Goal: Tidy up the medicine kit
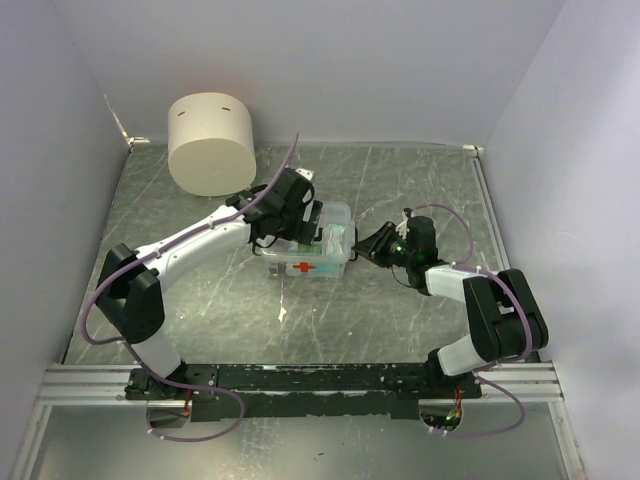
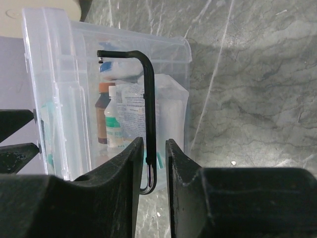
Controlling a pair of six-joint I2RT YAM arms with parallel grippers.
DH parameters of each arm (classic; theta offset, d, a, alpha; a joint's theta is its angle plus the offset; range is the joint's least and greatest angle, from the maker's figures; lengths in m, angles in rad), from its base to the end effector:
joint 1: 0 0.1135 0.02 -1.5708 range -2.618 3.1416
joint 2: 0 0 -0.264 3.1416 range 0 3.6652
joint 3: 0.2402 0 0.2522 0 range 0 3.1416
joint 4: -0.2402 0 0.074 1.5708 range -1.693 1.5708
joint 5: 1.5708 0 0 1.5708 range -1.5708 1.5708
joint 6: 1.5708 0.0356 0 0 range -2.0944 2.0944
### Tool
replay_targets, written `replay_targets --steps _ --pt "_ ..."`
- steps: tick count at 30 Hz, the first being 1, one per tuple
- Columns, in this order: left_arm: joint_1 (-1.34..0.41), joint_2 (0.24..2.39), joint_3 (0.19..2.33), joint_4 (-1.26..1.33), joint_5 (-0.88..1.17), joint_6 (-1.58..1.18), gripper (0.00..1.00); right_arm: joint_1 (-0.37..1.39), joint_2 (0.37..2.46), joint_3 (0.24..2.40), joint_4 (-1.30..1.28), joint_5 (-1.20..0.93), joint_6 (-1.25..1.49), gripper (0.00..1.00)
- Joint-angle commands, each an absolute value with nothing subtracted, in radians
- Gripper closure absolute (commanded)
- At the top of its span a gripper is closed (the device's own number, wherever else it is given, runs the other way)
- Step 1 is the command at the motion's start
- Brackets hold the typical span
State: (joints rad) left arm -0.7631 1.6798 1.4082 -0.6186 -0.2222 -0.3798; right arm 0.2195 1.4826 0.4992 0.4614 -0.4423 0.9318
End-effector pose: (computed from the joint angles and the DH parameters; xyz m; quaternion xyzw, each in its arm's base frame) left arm 0.2722 -0.2495 0.2835 0.1421 0.9267 -0.0915 0.3355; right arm 0.2646 0.0746 0.1529 0.1915 0.8298 0.4252 0.3064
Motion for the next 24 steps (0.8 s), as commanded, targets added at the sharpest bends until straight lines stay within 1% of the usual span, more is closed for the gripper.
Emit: replay_targets --steps 1,13,20,22,24 --pt "-0.789 1.730 1.437 -0.744 -0.275 -0.381 0.00 0.217 1.495 0.484 0.511 -0.460 0.934 0.76" --pt "-0.806 1.759 1.558 -0.717 -0.265 -0.396 0.00 0.217 1.489 0.471 0.512 -0.457 0.930 0.75" --pt "-0.818 1.804 1.564 -0.718 -0.258 -0.396 0.00 0.217 1.498 0.471 0.526 -0.480 0.935 0.75" --pt "-0.817 1.817 1.557 -0.727 -0.259 -0.397 0.00 0.217 1.502 0.469 0.541 -0.496 0.944 0.78" --pt "-0.819 1.823 1.547 -0.733 -0.267 -0.399 0.00 0.217 1.495 0.474 0.499 -0.463 0.955 0.81"
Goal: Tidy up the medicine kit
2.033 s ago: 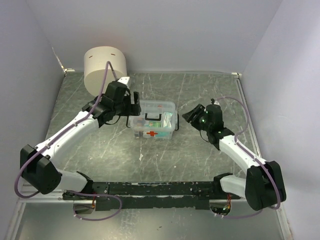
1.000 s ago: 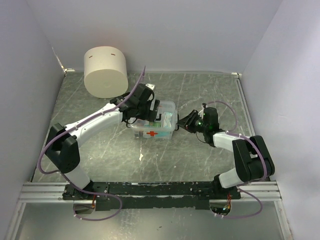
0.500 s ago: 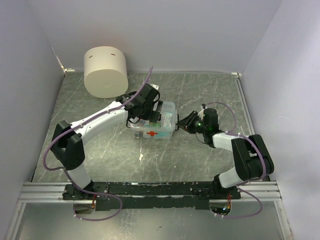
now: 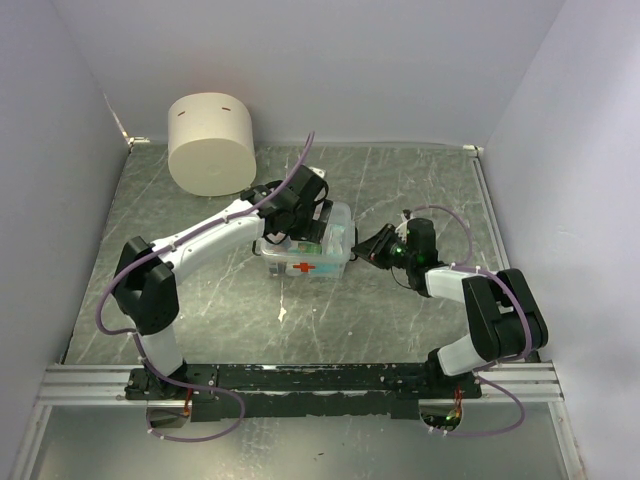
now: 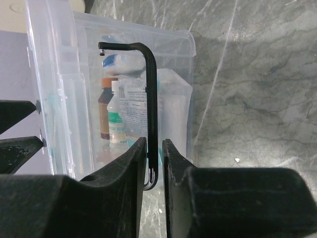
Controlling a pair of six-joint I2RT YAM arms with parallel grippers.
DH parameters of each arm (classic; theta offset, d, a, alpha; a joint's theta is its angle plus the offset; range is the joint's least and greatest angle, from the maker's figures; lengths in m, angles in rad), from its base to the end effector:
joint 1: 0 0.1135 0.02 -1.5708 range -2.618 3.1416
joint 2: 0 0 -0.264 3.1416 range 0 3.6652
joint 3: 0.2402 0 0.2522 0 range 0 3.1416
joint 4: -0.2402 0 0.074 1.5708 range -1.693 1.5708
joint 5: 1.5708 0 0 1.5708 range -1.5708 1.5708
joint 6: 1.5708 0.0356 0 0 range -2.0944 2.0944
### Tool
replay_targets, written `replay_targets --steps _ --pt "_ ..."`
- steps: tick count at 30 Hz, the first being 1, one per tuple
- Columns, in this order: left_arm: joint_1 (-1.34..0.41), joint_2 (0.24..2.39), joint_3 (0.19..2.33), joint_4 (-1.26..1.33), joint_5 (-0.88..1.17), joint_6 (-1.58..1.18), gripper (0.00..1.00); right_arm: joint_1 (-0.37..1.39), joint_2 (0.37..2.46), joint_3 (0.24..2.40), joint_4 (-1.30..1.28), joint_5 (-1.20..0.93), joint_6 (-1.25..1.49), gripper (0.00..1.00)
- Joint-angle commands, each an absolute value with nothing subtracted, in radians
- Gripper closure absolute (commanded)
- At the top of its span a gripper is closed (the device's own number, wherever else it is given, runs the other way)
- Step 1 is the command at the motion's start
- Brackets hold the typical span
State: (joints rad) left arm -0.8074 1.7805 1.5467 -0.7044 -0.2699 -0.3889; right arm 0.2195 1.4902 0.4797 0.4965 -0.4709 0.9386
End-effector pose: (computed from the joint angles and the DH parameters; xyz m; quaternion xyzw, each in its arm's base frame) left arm 0.2773 -0.2761 0.2860 0.1547 0.9299 -0.0679 0.3267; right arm 0.2618 0.0749 0.1490 0.1854 0.8275 0.4369 0.3001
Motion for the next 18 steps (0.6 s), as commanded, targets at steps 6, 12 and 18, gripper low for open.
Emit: replay_targets --steps 6,12,18 --pt "-0.819 1.828 1.520 -0.743 -0.290 -0.400 0.01 0.217 1.439 0.466 0.436 -0.382 0.956 0.90" --pt "-0.819 1.835 1.519 -0.750 -0.295 -0.399 0.02 0.217 1.311 0.461 0.388 -0.330 0.950 0.93" --pt "-0.819 1.837 1.516 -0.745 -0.274 -0.378 0.03 0.217 1.270 0.455 0.499 -0.446 0.956 0.84"
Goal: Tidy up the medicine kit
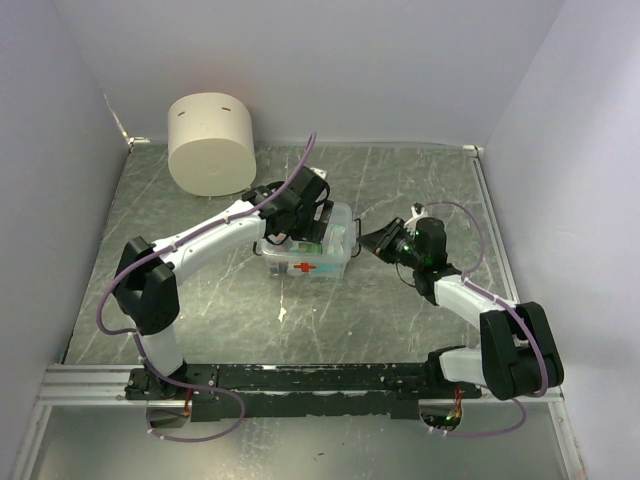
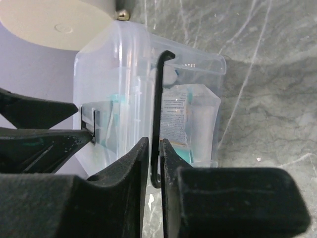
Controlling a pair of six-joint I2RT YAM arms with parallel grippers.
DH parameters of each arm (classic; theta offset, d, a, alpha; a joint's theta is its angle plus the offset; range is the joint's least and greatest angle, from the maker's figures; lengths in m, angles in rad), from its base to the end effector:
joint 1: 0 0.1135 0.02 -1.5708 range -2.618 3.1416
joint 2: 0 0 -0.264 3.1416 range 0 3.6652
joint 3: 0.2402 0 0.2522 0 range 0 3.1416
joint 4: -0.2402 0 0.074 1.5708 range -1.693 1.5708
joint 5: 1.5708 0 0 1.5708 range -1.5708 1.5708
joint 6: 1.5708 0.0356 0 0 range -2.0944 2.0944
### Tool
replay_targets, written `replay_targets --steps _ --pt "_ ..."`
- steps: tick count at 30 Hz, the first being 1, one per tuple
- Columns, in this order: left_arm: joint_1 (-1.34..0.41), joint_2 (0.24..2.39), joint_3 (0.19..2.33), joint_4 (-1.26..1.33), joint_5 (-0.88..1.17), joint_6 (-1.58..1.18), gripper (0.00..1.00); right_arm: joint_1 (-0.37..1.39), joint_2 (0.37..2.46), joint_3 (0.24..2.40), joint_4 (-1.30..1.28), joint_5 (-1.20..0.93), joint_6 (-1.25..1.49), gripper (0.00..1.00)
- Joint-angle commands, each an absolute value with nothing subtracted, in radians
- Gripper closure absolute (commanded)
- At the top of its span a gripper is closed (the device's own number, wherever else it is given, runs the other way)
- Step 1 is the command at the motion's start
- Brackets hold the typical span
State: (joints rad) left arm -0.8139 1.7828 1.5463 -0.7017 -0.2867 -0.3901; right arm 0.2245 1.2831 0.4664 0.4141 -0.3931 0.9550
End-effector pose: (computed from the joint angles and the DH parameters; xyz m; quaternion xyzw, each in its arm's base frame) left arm 0.2763 -0.2778 0.2853 0.1544 0.9290 -0.0624 0.3306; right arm 0.2454 0.0700 0.1873 0.1916 0.8026 0.4362 0.3589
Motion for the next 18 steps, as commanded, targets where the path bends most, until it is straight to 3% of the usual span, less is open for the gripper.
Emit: replay_targets --steps 1,11,18 --pt "-0.819 1.838 1.516 -0.745 -0.276 -0.376 0.04 0.218 1.278 0.451 0.528 -0.469 0.968 0.82" --pt "-0.819 1.853 1.520 -0.759 -0.267 -0.368 0.05 0.217 1.283 0.434 0.635 -0.524 1.035 0.68" --pt "-0.819 1.856 1.523 -0.761 -0.259 -0.371 0.05 0.223 1.278 0.464 0.586 -0.525 0.989 0.65"
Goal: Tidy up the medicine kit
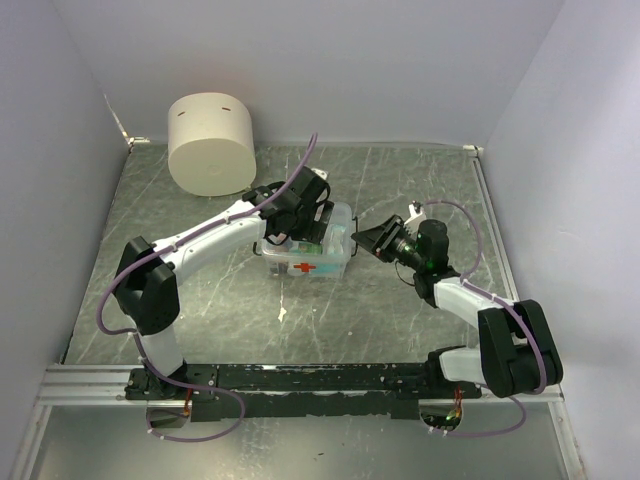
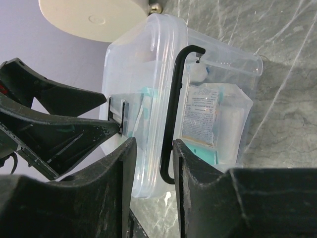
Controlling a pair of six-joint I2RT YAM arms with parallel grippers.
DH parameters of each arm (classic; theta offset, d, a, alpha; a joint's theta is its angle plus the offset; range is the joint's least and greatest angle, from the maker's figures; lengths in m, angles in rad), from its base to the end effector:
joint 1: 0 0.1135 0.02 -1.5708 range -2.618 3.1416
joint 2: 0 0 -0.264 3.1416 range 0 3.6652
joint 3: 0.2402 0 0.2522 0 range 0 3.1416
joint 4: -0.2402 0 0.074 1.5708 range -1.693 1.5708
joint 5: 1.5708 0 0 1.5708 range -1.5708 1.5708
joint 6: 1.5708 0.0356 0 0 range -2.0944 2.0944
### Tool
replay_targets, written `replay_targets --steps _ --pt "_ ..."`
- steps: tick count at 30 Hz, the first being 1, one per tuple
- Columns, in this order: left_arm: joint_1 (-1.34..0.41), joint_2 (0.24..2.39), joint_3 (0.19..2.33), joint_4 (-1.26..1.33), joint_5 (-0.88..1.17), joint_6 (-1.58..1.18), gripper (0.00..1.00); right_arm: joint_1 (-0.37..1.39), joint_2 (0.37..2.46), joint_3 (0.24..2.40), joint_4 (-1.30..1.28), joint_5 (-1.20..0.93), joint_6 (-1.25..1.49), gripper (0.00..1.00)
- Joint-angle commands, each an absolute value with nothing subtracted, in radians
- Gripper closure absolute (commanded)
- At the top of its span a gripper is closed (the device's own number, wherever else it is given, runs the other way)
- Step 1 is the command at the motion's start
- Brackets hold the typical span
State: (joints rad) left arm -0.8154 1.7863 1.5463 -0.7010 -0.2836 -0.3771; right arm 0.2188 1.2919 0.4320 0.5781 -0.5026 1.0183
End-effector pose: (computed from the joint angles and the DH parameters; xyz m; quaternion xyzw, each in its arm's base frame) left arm 0.2762 -0.2788 0.2840 0.1619 0.9283 -0.0610 0.3292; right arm 0.2439 0.0718 0.1916 0.1637 0.7714 0.4994 0.3588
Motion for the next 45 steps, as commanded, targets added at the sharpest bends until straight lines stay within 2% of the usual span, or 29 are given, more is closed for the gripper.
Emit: replay_targets --steps 1,16,27,35,41,43,45 --pt "-0.819 1.855 1.525 -0.761 -0.261 -0.371 0.05 0.228 1.276 0.471 0.569 -0.517 0.978 0.65" --pt "-0.819 1.859 1.511 -0.757 -0.250 -0.377 0.07 0.362 1.240 0.639 0.198 -0.233 0.786 0.74" --pt "-0.819 1.858 1.506 -0.755 -0.247 -0.377 0.07 0.439 1.261 0.715 0.095 -0.144 0.730 0.68" --pt "-0.818 1.854 1.503 -0.752 -0.248 -0.380 0.07 0.487 1.275 0.781 -0.018 -0.024 0.699 0.79" --pt "-0.818 1.839 1.490 -0.737 -0.249 -0.404 0.06 0.488 1.270 0.791 -0.022 -0.032 0.694 0.87" --pt "-0.817 1.833 1.495 -0.738 -0.255 -0.411 0.06 0.488 1.264 0.794 -0.022 -0.033 0.694 0.87" --pt "-0.817 1.822 1.505 -0.740 -0.273 -0.417 0.06 0.488 1.258 0.807 -0.042 -0.011 0.694 0.81"
